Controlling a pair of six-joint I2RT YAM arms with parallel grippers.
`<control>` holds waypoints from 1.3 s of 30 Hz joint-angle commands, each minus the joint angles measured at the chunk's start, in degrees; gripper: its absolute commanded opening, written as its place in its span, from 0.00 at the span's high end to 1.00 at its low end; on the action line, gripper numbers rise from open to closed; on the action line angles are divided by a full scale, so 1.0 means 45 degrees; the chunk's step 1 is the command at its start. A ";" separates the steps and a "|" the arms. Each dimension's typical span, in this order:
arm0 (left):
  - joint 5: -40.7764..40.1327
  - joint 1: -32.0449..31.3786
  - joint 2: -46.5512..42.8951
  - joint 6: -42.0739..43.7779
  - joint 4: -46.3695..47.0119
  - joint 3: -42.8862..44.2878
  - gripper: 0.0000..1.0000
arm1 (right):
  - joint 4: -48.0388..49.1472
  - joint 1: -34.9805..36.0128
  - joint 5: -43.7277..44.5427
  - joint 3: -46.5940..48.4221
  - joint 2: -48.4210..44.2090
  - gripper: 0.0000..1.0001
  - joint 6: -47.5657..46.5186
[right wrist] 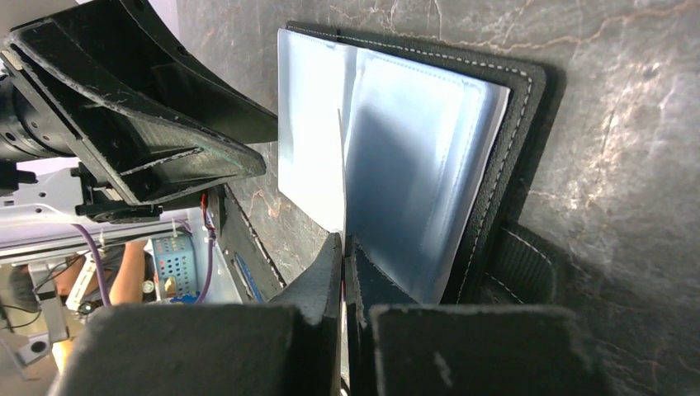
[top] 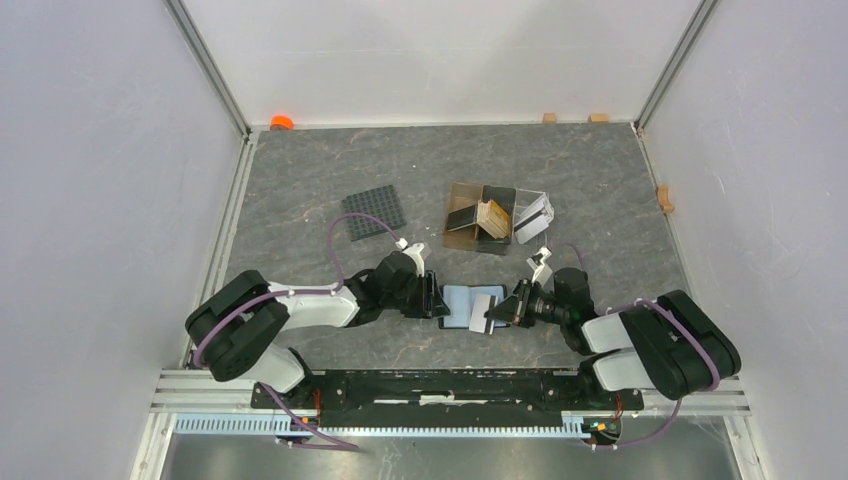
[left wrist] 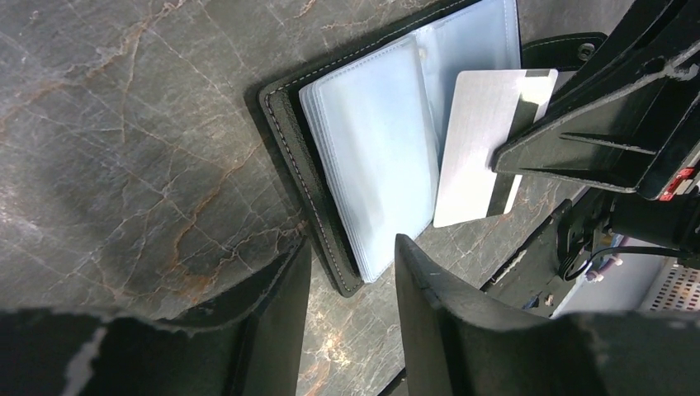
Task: Put the credit cards into the card holder
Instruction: Insert the credit card into the card holder.
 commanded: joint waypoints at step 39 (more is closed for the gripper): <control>-0.1285 -0.0046 0.1219 0.0988 -0.1516 0.0184 0.72 | 0.0012 -0.0396 0.1585 -0.0114 -0.0754 1.00 0.0041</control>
